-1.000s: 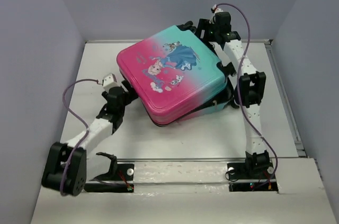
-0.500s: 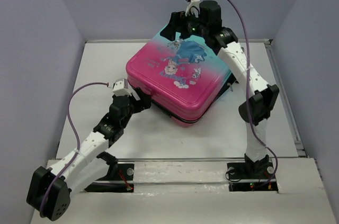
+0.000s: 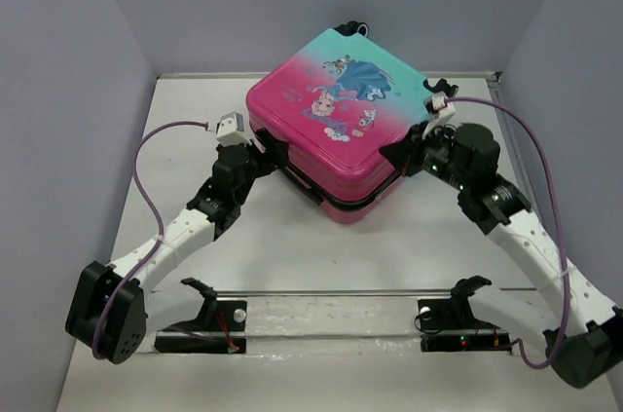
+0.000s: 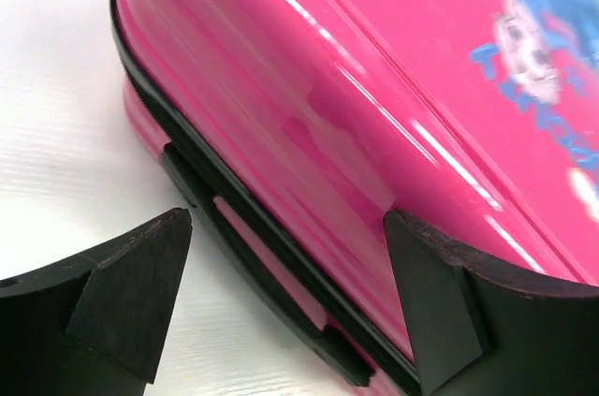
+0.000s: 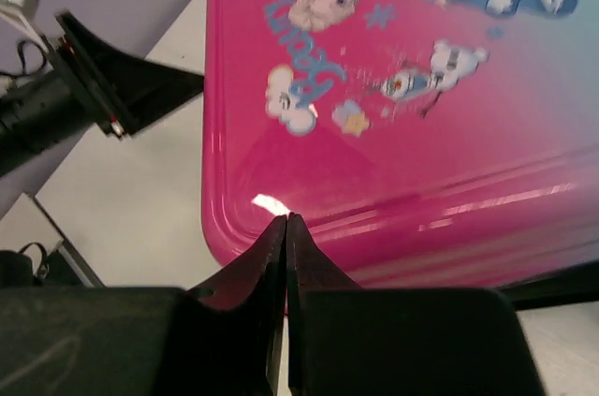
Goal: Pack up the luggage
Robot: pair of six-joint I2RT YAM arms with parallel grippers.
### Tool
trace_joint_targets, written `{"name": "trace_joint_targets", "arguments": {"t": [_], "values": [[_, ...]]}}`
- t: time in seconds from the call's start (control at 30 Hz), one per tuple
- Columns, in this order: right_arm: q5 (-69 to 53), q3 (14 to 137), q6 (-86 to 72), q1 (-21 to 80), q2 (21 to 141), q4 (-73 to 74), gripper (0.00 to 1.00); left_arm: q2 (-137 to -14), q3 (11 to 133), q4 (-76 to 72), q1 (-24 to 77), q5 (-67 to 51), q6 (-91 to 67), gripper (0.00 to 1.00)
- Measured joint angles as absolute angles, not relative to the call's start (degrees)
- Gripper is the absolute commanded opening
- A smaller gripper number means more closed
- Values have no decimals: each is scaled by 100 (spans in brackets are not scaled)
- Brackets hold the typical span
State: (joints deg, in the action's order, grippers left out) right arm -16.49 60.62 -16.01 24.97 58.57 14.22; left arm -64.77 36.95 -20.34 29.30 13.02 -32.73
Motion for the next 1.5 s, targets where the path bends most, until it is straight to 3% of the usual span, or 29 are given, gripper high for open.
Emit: {"name": "trace_joint_targets", "arguments": {"t": [0.1,0.13,0.2,0.3,0.4,0.47,0.63,0.97,1.1,1.33,1.43,1.5], "values": [[-1673,4722,-1776,2598,4950,1162,15,-6031,3531,-2102,2945,1219,-3398,87],[-1673,4353,-1815,2611,4707,1208,29,-5684,3398,-2141,2958,1190,-3444,83],[-1671,3804,-1944,2628,4313,1288,40,-4904,3072,-2158,2976,1131,-3562,80],[-1485,3225,-2174,2628,3990,1293,54,-4185,2578,-2237,2989,1149,-3736,84],[-755,3089,-2486,2630,4134,1280,52,-4372,2602,-2003,2902,1197,-3798,89],[-16,3153,-2716,2630,4501,1229,44,-4823,3015,-1638,2703,1201,-3767,91],[928,3367,-3015,2412,5454,1120,32,-6617,4943,-1516,1579,659,-3817,92],[770,3645,-3271,1219,6965,200,28,-10971,10082,-475,373,-943,-3568,91],[615,3817,-3334,974,7483,-148,27,-12543,11338,3,224,-1837,-3586,90],[279,4215,-3173,760,8197,-246,30,-14252,12217,502,294,-3037,-3715,90],[-21,4366,-2958,674,8567,-200,31,-14160,11601,-91,414,-3260,-3911,89],[-209,4545,-2786,642,8888,-34,31,-13456,10197,-1100,384,-3035,-4362,89]]}}
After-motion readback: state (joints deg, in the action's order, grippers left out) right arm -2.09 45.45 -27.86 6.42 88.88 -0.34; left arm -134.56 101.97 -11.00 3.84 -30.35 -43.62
